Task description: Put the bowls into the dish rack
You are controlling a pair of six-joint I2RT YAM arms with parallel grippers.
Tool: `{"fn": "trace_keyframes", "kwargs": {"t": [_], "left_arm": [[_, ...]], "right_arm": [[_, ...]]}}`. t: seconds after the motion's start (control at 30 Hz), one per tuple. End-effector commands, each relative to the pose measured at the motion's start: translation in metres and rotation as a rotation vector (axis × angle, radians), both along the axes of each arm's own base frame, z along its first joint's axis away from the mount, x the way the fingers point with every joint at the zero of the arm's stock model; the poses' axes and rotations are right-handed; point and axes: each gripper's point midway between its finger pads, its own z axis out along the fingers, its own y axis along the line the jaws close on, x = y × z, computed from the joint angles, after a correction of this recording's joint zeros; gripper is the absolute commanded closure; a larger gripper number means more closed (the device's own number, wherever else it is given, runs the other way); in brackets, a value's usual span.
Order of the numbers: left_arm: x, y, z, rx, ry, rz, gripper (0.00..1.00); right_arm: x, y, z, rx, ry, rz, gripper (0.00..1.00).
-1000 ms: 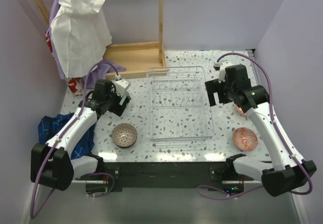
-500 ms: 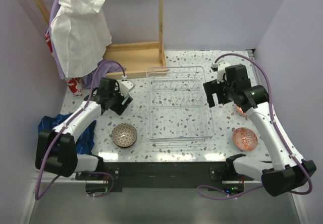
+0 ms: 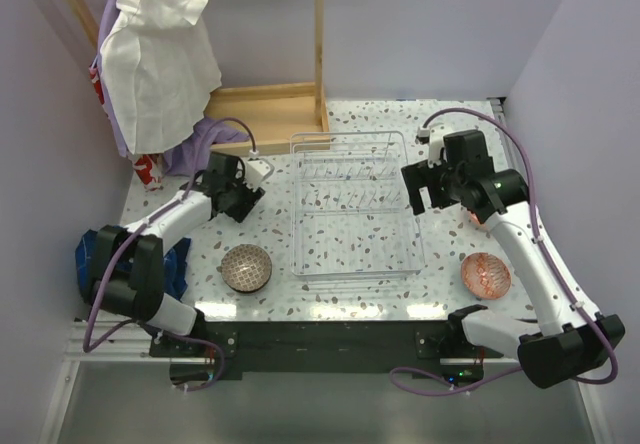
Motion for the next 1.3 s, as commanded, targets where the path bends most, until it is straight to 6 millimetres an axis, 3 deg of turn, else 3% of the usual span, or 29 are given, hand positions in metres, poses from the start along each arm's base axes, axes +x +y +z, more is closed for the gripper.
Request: {"fn": "trace_keyframes", "kwargs": {"t": [0.0,0.13,0.17,0.27,0.4,0.53,0.63,0.67,0.83,0.9,0.93,0.97,1.0,1.03,1.1,1.27], "left_arm": [[0.035,-0.010,0.020,-0.027,-0.096,0.018,0.56],[0.034,-0.015,0.024,-0.047,-0.094,0.005,0.77],[0.030,-0.015,0.025,-0.047,-0.076,0.003,0.89],[0.024,-0.019,0.042,-0.076,-0.070,-0.011,1.00],[0.016,-0.031,0.092,-0.159,-0.126,-0.046,1.00],[0.011,-0.041,0.125,-0.207,-0.149,-0.091,1.00],[0.001,-0.060,0.153,-0.294,-0.144,-0.183,1.00],[-0.005,-0.077,0.170,-0.375,-0.146,-0.264,1.00],[-0.036,-0.138,0.216,-0.709,-0.116,-0.484,1.00],[-0.061,-0.158,0.225,-0.889,-0.027,-0.533,1.00],[-0.060,-0.171,0.243,-0.948,-0.097,-0.603,1.00],[-0.072,-0.178,0.231,-1.004,-0.043,-0.617,1.00],[-0.081,-0.185,0.239,-1.083,0.003,-0.588,1.00],[-0.085,-0.197,0.254,-1.126,-0.065,-0.661,1.00],[-0.100,-0.212,0.240,-1.207,0.049,-0.627,1.00],[-0.112,-0.243,0.222,-1.268,0.104,-0.658,1.00]], "right_arm": [[0.001,-0.005,0.006,-0.004,-0.037,-0.013,0.01],[-0.001,-0.008,0.005,-0.008,-0.039,-0.021,0.01],[-0.002,-0.008,0.005,-0.008,-0.037,-0.021,0.01],[-0.002,-0.008,0.007,-0.005,-0.039,-0.018,0.02],[0.003,-0.003,0.009,0.006,-0.032,0.002,0.04],[0.011,0.004,0.013,0.026,-0.037,0.016,0.06],[0.015,0.005,0.012,0.028,-0.032,0.014,0.06],[0.016,0.006,0.011,0.029,-0.026,0.017,0.06],[0.018,0.013,0.018,0.065,-0.031,0.015,0.09],[0.014,0.023,0.025,0.120,-0.041,0.054,0.09],[0.015,0.027,0.027,0.149,-0.062,0.059,0.09],[0.011,0.030,0.034,0.176,-0.093,0.074,0.09],[0.007,0.038,0.034,0.212,-0.094,0.107,0.10],[0.010,0.040,0.038,0.226,-0.119,0.109,0.11],[0.009,0.043,0.038,0.241,-0.117,0.120,0.15],[0.004,0.048,0.019,0.275,-0.016,0.088,0.28]]}}
